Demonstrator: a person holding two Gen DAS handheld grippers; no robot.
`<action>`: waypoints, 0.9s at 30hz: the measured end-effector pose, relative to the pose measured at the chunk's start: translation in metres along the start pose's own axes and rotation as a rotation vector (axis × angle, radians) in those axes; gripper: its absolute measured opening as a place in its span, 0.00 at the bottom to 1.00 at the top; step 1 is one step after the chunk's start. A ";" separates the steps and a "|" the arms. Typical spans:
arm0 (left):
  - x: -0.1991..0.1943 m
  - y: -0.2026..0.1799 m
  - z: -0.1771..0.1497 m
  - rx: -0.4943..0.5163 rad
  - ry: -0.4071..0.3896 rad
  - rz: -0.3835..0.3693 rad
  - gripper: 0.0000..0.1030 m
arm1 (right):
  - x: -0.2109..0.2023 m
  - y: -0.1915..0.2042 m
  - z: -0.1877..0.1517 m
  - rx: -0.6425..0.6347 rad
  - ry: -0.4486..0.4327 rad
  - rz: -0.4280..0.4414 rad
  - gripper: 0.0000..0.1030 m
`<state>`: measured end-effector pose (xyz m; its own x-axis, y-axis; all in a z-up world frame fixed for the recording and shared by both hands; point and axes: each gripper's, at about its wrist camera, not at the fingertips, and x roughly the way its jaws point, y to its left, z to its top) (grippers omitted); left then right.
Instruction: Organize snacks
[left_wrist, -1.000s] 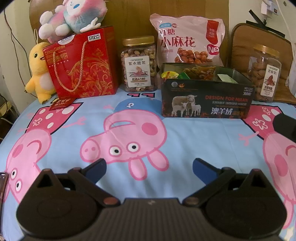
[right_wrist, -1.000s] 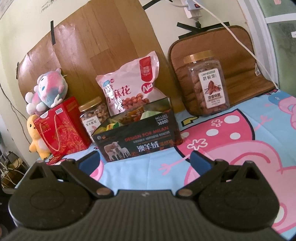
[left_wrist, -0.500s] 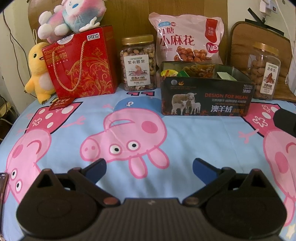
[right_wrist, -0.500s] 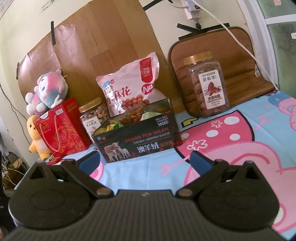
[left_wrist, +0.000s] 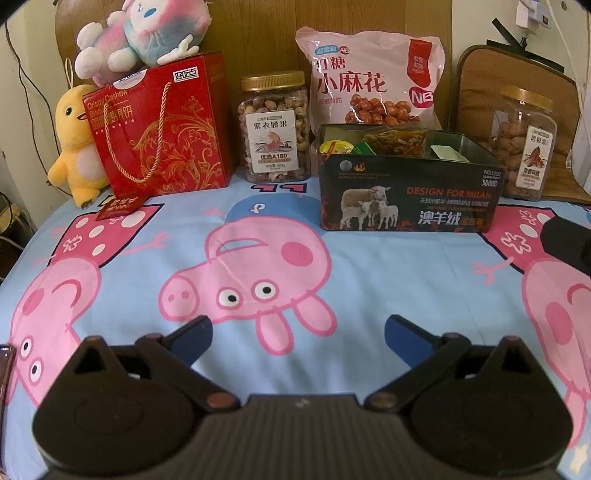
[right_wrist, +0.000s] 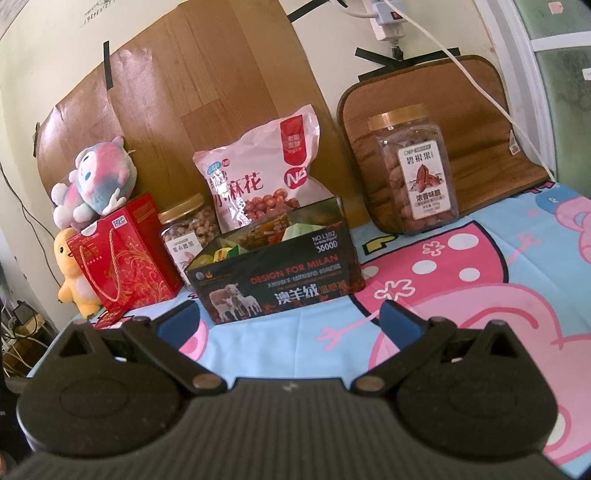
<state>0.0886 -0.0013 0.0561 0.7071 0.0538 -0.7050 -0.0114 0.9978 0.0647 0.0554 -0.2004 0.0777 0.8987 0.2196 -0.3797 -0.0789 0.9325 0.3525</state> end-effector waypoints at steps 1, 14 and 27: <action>0.000 0.000 0.000 0.000 0.000 0.001 1.00 | 0.000 0.000 0.000 -0.002 0.000 0.001 1.00; -0.003 0.002 -0.001 -0.005 0.003 -0.012 1.00 | -0.001 0.001 -0.001 -0.004 0.002 0.002 1.00; -0.007 0.002 -0.001 -0.007 -0.003 -0.021 1.00 | -0.005 0.003 -0.002 -0.008 -0.003 0.004 1.00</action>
<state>0.0828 0.0002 0.0608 0.7096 0.0326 -0.7039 -0.0012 0.9990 0.0450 0.0503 -0.1985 0.0789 0.8996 0.2225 -0.3757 -0.0861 0.9340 0.3468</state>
